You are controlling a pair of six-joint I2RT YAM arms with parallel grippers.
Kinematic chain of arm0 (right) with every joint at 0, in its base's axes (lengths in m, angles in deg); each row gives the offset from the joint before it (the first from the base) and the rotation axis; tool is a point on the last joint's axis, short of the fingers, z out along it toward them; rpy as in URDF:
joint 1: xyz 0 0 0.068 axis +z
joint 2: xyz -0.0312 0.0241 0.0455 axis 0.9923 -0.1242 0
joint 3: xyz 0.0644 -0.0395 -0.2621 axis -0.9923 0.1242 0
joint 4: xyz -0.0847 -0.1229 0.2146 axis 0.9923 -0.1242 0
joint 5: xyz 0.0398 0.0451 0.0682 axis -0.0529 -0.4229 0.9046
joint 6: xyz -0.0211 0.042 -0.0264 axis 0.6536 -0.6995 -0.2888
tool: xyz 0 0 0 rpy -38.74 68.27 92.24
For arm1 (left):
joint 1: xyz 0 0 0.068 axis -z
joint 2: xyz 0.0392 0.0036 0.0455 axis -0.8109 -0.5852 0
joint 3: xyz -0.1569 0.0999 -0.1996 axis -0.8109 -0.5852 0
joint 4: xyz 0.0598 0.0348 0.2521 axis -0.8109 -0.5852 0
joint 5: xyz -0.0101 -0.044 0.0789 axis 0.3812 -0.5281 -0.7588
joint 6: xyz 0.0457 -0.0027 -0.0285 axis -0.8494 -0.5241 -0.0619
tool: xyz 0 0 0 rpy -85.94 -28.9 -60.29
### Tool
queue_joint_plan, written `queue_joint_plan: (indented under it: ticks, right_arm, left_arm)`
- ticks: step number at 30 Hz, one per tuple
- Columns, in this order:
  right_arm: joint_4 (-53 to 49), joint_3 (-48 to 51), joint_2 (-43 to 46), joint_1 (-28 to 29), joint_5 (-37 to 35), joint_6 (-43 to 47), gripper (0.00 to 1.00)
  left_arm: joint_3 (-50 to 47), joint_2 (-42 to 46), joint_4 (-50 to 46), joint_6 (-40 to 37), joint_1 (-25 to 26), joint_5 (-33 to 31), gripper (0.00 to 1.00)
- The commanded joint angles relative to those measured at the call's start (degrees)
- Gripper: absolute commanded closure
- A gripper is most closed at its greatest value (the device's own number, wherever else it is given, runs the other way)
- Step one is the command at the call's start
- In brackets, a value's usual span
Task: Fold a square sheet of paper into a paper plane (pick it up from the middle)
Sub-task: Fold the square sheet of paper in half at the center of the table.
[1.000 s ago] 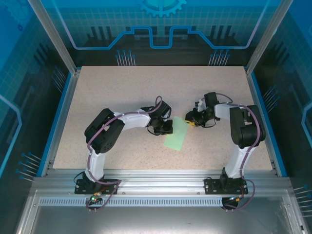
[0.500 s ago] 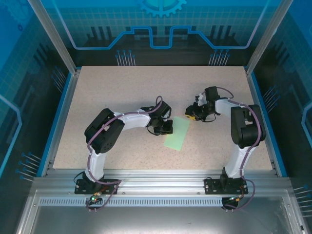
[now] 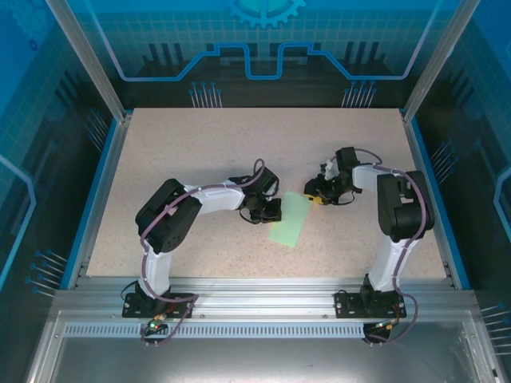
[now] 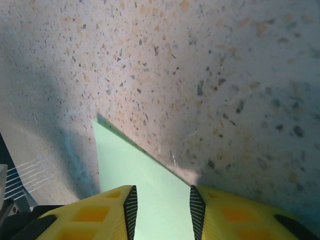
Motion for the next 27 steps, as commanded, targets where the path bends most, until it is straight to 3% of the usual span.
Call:
queue_joint_plan:
  ticks: [1, 3, 5, 9, 27]
  right_arm:
    - [-7.5, -2.2, 5.9, 0.8, -4.4, 3.0, 0.58]
    - [-9.8, -1.4, 8.2, 2.4, -10.2, 2.7, 0.49]
    - [-11.9, -0.3, 9.8, 4.3, -16.4, 1.7, 0.46]
    - [-12.9, 0.9, 10.4, 7.9, -22.8, -0.6, 0.43]
    - [-14.2, -5.0, 3.1, 17.4, -27.7, -3.3, 0.39]
  left_arm:
    - [-3.8, 6.8, 1.1, 2.7, 1.1, 0.3, 0.91]
    - [-6.3, 10.7, 1.5, 3.8, 1.1, -3.3, 0.82]
    - [-8.4, 14.4, 0.5, 4.4, 0.9, -7.9, 0.75]
    - [-11.7, 19.2, -0.8, 5.4, -0.5, -12.6, 0.73]
    - [-17.1, 25.0, -1.1, 6.1, -3.8, -14.5, 0.71]
